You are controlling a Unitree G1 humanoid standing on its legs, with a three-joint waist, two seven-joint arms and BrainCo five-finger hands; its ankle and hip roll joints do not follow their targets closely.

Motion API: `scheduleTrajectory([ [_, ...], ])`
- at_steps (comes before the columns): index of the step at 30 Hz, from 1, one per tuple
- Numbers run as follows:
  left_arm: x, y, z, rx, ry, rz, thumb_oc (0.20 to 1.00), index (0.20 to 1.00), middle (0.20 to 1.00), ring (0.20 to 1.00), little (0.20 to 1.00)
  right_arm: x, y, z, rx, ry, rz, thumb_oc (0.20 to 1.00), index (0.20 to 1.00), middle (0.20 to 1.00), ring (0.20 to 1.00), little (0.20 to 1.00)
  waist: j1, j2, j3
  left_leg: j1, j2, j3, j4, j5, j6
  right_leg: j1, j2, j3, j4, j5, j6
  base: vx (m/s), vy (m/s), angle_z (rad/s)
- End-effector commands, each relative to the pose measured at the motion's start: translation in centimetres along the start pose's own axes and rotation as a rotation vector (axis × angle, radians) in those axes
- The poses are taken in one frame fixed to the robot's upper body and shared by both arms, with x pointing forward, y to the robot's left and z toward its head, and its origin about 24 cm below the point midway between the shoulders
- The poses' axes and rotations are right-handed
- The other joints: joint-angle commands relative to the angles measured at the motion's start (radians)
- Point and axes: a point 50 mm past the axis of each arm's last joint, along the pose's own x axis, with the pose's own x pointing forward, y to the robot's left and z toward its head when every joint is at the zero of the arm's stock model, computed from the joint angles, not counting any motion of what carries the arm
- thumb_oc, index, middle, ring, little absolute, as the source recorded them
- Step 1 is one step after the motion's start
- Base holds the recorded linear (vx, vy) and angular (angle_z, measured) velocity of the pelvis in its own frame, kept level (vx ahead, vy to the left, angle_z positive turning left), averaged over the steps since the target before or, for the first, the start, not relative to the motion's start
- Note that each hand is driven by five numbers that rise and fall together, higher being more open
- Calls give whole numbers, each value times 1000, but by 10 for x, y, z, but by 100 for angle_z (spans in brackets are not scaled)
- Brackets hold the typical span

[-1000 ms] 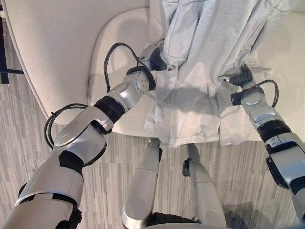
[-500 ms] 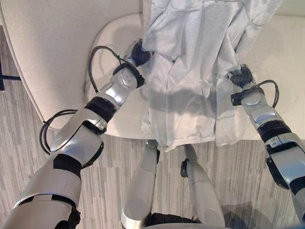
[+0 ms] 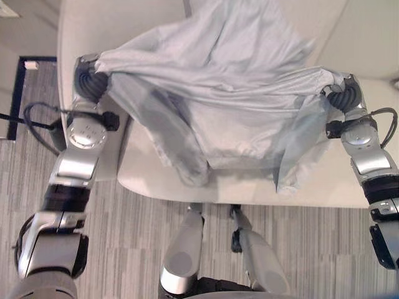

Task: Hang the clothes on the sofa on the clothes rack.

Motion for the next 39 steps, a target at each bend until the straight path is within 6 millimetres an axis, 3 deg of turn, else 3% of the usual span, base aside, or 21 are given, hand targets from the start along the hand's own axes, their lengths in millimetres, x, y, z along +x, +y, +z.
scheduleTrajectory([
  [1, 5, 7, 15, 22, -95, 83, 200, 200, 200, 200, 200, -4, -17, 9, -61, -89, -31, 200, 200, 200, 200, 200, 6, 26, -168, 21, 47, -39, -48, -73, 12, 25, 16, 18, 3, -80, -15, 0, 0, 0],
  [6, -24, 44, -3, 114, -65, 200, 200, 200, 200, 200, 200, -20, -7, 35, 24, -215, 10, 200, 200, 200, 200, 200, 32, -17, -321, 65, 70, -19, -48, -68, 14, 76, 20, -1, 3, -86, -17, 69, -66, 0],
  [14, -41, 67, -6, 157, -63, 293, 200, 200, 200, 200, 200, -25, 1, 57, 108, -293, 6, 200, 200, 200, 200, 200, 56, -25, -410, 47, 76, 21, -48, -60, 3, 100, 11, -47, 3, -97, -9, 0, 24, 19],
  [16, -43, 78, -3, 173, -78, 336, 200, 200, 200, 200, 200, -28, 5, 59, 124, -300, 18, 200, 200, 200, 200, 200, 60, -28, -444, 110, 126, 48, -48, -83, -2, 103, -22, -80, 3, -84, -1, -7, 172, 40],
  [17, -44, 79, -3, 174, -77, 336, 200, 200, 200, 200, 200, -28, 5, 59, 125, -299, 19, 200, 200, 200, 200, 200, 59, -27, -442, 114, 127, 47, -48, -85, -2, 107, -20, -81, 3, -85, -1, -26, 113, 44],
  [19, -42, 84, -1, 184, -82, 365, 200, 200, 200, 200, 200, -29, 5, 61, 132, -303, 20, 200, 200, 200, 200, 200, 45, -32, -461, 183, 206, 74, -38, -78, -3, 101, -53, -106, 3, -69, 8, -36, 197, 52],
  [20, -42, 84, -1, 185, -81, 365, 200, 200, 200, 200, 200, -29, 6, 61, 132, -303, 20, 200, 200, 200, 200, 200, 44, -30, -460, 188, 209, 73, -42, -77, -4, 105, -50, -108, 3, -70, 8, -74, 344, 38],
  [21, -40, 88, 4, 190, -103, 383, 200, 200, 200, 200, 200, -29, 4, 61, 124, -301, 12, 200, 200, 200, 200, 200, 31, -33, -475, 223, 268, 89, -23, -54, -9, 96, -86, -126, 3, -44, 17, -50, 208, 29],
  [24, -33, 95, 12, 196, -130, 422, 200, 200, 200, 200, 200, -27, 2, 63, 112, -305, 3, 200, 200, 200, 200, 200, 27, -27, -489, 252, 304, 62, -15, -36, -28, 92, -115, -133, 3, -37, 23, -91, 350, 39],
  [28, -25, 99, 18, 195, -155, 452, 200, 200, 200, 200, 200, -25, -4, 58, 96, -287, -30, 200, 200, 200, 200, 200, 27, -25, -495, 253, 276, 54, -48, -55, -45, 83, -144, -134, 3, -47, 21, -161, 377, 29],
  [29, -24, 100, 19, 194, -160, 455, 200, 200, 200, 200, 200, -26, -11, 51, 94, -259, -69, 200, 200, 200, 200, 200, 24, -19, -503, 243, 230, 61, -48, -111, -58, 77, -181, -144, 3, -61, 16, -260, 610, 46],
  [32, -17, 103, 26, 217, -188, 466, 200, 200, 200, 200, 200, -29, -13, 51, 121, -245, -121, 200, 200, 200, 200, 200, 33, -35, -487, 242, 126, 70, -48, -156, -47, 75, -257, -152, 3, -44, 14, -214, 605, 36],
  [36, -13, 102, 28, 211, -197, 473, 200, 200, 200, 200, 200, -31, -7, 52, 146, -240, -114, 200, 200, 200, 200, 200, 37, -33, -457, 251, 101, 76, -48, -144, -37, 85, -247, -121, 50, -33, 16, -77, 250, 1],
  [37, -12, 96, 29, 197, -203, 459, 200, 200, 200, 200, 200, -34, -6, 50, 136, -239, -106, 200, 200, 200, 200, 200, 32, -23, -437, 240, 76, 64, -48, -128, -22, 91, -186, -67, 124, -34, 10, -86, 159, -4],
  [39, -12, 96, 30, 195, -204, 458, 200, 200, 200, 200, 200, -34, -7, 50, 134, -238, -107, 200, 200, 200, 200, 200, 38, -22, -436, 241, 77, 68, -48, -130, -23, 82, -185, -62, 141, -43, 10, -39, 77, 10],
])
